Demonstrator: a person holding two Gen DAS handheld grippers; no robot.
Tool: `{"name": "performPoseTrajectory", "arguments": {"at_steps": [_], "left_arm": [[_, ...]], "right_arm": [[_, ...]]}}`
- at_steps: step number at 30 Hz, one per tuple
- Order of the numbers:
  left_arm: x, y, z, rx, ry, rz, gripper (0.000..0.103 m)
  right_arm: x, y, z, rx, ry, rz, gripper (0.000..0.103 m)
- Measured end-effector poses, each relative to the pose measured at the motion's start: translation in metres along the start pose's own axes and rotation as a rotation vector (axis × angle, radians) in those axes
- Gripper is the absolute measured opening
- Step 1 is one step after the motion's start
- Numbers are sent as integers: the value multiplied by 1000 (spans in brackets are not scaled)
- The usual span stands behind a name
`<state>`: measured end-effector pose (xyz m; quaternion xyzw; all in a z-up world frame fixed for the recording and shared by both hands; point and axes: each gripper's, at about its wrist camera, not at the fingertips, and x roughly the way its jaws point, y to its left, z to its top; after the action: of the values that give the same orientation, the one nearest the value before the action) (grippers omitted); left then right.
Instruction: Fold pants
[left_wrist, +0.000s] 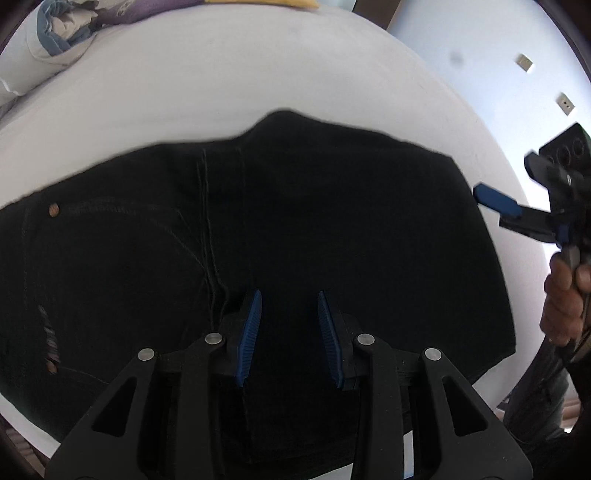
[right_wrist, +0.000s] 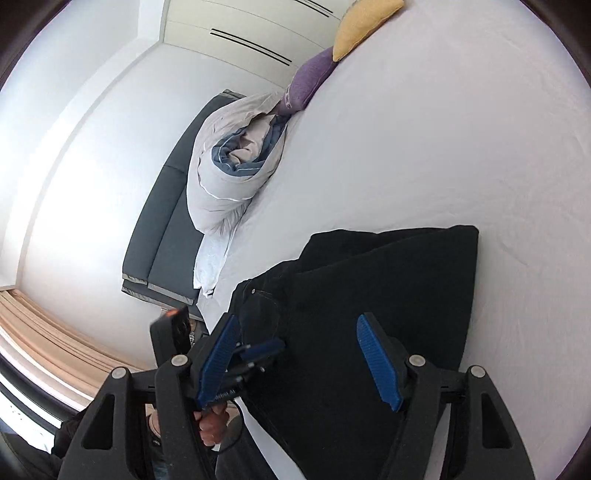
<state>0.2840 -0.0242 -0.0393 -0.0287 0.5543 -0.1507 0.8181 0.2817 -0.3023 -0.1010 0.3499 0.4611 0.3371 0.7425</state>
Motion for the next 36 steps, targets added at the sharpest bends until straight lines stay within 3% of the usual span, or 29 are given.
{"name": "performPoseTrajectory", "arguments": {"at_steps": [3, 5, 8, 12, 14, 20, 23, 25, 29, 33, 36], "left_arm": [[-2, -4, 2, 17, -44, 20, 30], [0, -19, -1, 23, -35, 33, 30], [5, -41, -1, 18, -23, 39, 31], [-4, -24, -1, 7, -24, 44, 31], [-11, -37, -29, 2, -23, 49, 31], [-2, -51, -41, -2, -24, 83, 31], [1, -56, -48, -7, -28, 84, 31], [6, -58, -57, -6, -30, 84, 31], [20, -63, -73, -8, -35, 79, 31], [25, -67, -81, -10, -39, 77, 31], [27, -69, -85, -12, -41, 72, 31]], "right_arm": [[13, -30, 5, 69, 48, -17, 70], [20, -40, -6, 84, 60, -31, 58], [20, -29, -24, 76, 72, 20, 58], [19, -13, -59, 16, 152, 42, 58], [14, -6, -78, -25, 188, 37, 58], [-7, 8, -128, -67, 308, 87, 58], [-12, 24, -144, -136, 395, 70, 58], [-19, 32, -138, -136, 380, 109, 59], [-26, 38, -95, -118, 252, 157, 60], [-1, 28, -52, -68, 214, 199, 62], [29, -4, -32, 6, 215, 130, 62]]}}
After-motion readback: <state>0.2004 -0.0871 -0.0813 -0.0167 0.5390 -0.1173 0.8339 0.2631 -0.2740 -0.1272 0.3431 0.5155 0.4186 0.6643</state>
